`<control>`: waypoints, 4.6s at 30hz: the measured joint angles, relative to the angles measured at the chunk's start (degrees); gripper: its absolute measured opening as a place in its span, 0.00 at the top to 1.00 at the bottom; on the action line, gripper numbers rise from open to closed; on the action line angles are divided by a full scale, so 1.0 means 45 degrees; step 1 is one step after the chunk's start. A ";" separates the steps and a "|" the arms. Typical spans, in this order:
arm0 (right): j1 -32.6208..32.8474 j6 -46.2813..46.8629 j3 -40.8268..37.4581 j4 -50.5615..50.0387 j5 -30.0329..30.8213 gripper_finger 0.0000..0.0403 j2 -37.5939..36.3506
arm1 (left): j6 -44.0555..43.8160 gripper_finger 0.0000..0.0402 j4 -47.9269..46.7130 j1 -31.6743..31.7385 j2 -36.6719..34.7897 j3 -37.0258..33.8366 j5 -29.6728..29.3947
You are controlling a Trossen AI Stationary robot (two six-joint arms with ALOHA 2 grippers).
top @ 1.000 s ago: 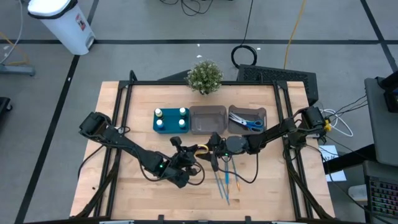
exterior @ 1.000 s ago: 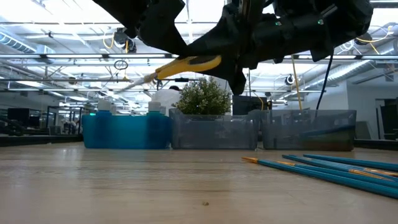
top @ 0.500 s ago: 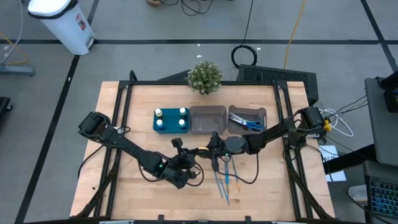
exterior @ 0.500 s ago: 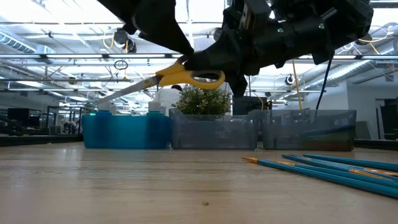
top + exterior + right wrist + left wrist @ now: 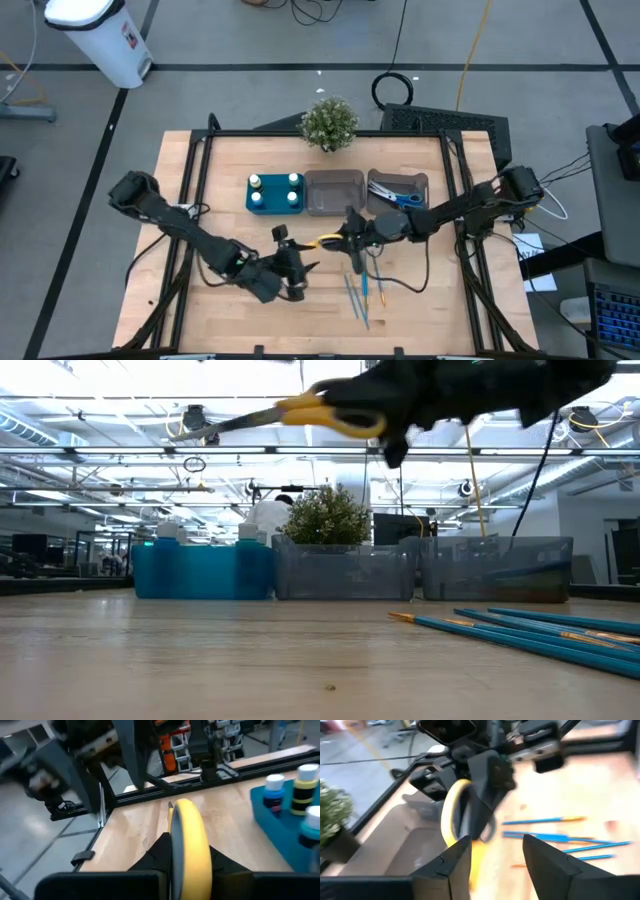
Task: Pick & Place Paint Supplies
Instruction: Put the yellow scissor into the right black bin
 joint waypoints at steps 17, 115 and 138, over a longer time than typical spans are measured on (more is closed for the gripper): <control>0.0351 0.0279 -0.5840 -0.0523 0.5509 0.95 -0.7952 | 0.1306 0.50 -0.0628 -0.1052 -0.0626 -0.0006 0.0117; 0.3810 -0.5341 -0.5446 0.2624 0.0717 0.57 -0.9055 | -0.0192 0.50 0.7093 0.1948 -0.3501 -0.7191 0.4044; 0.2494 0.5671 -0.1152 -1.9493 0.9888 0.41 -0.7501 | -0.0947 0.49 0.6676 0.2341 -0.3487 -0.7193 0.4043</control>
